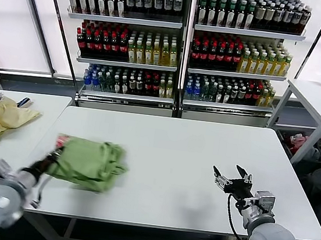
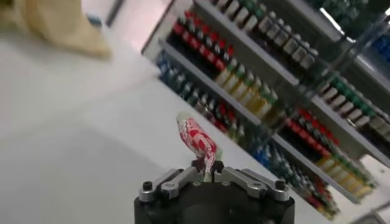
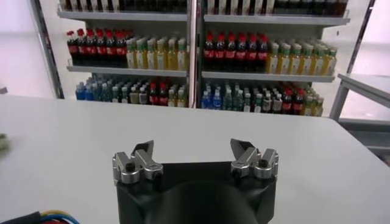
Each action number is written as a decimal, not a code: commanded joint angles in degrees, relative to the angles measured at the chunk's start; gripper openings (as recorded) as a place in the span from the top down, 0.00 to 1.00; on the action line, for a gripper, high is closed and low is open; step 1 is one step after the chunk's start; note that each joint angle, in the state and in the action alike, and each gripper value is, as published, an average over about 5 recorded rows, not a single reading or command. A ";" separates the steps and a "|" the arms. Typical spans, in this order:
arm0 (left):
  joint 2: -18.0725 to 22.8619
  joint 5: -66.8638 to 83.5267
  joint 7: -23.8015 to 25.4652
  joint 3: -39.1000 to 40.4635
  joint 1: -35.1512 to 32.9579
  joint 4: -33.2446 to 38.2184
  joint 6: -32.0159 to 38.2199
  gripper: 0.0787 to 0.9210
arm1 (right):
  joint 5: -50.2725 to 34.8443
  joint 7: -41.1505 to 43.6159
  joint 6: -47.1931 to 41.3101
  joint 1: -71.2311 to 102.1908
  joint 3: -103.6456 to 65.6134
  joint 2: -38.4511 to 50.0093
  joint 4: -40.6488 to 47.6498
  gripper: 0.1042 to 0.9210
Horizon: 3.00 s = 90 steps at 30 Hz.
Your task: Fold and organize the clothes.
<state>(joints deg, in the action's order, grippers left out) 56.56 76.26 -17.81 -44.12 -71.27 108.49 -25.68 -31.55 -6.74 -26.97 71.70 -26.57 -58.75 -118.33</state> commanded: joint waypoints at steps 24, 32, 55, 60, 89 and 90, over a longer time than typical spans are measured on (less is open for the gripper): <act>21.89 -38.62 -3.21 47.19 23.39 -7.69 -2.20 0.94 | 0.30 0.19 -0.02 -1.54 -0.48 -1.23 0.20 0.12; 27.46 -46.32 -1.10 51.89 27.62 -15.60 2.31 0.94 | -1.26 0.47 0.12 -2.02 -1.78 0.27 0.38 0.12; 12.41 -47.35 -2.72 26.33 8.61 1.90 13.72 0.29 | -4.40 -7.17 -0.92 -22.07 18.85 -10.28 18.10 0.12; 11.27 -49.47 -3.38 22.94 4.59 1.84 15.31 0.14 | -5.33 -10.56 -1.23 -25.78 23.74 -14.42 25.55 0.12; 11.75 -49.75 -4.02 23.74 2.64 2.35 16.27 0.12 | -3.10 -6.65 -1.68 -29.52 24.67 -11.74 34.29 0.60; 11.74 -49.76 -4.00 23.77 2.57 2.39 16.28 0.12 | -2.30 -5.90 -1.37 -30.08 24.62 -11.31 34.92 0.63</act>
<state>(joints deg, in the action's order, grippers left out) 68.61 26.79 -21.76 -19.55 -67.82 110.60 -9.75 -37.33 -18.08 -28.96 44.91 -2.67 -72.07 -87.86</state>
